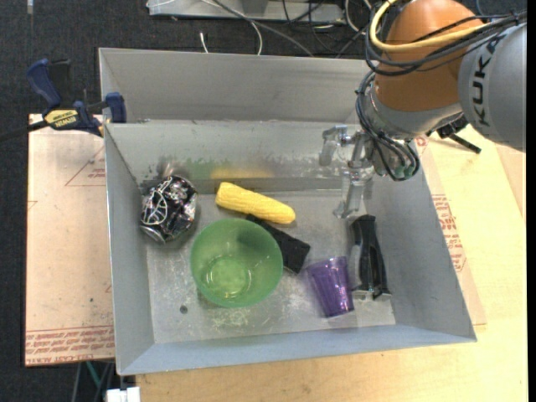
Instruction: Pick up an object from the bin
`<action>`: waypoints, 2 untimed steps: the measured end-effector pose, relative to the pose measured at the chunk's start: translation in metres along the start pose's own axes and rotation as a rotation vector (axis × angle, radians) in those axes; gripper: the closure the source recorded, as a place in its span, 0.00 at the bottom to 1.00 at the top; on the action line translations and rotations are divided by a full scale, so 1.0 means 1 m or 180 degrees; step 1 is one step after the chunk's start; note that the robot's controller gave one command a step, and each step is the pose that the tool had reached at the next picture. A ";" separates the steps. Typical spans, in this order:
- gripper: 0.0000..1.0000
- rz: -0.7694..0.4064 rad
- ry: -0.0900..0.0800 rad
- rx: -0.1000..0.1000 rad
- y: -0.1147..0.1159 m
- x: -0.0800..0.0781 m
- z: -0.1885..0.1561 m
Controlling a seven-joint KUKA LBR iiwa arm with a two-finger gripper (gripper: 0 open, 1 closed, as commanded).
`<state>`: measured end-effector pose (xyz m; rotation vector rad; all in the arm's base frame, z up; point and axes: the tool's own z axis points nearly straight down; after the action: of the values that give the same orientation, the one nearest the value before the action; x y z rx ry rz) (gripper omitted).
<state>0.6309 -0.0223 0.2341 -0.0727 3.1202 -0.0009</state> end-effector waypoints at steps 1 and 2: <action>0.00 -0.0069 0.0042 -0.0010 0.000 0.030 0.032; 0.00 -0.0261 -0.0014 -0.0004 0.000 0.001 0.032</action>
Offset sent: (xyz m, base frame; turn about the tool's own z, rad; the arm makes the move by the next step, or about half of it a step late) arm -0.0020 -0.0007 -0.0326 -0.0831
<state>0.6306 -0.0219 0.2017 -0.2001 3.1102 0.0001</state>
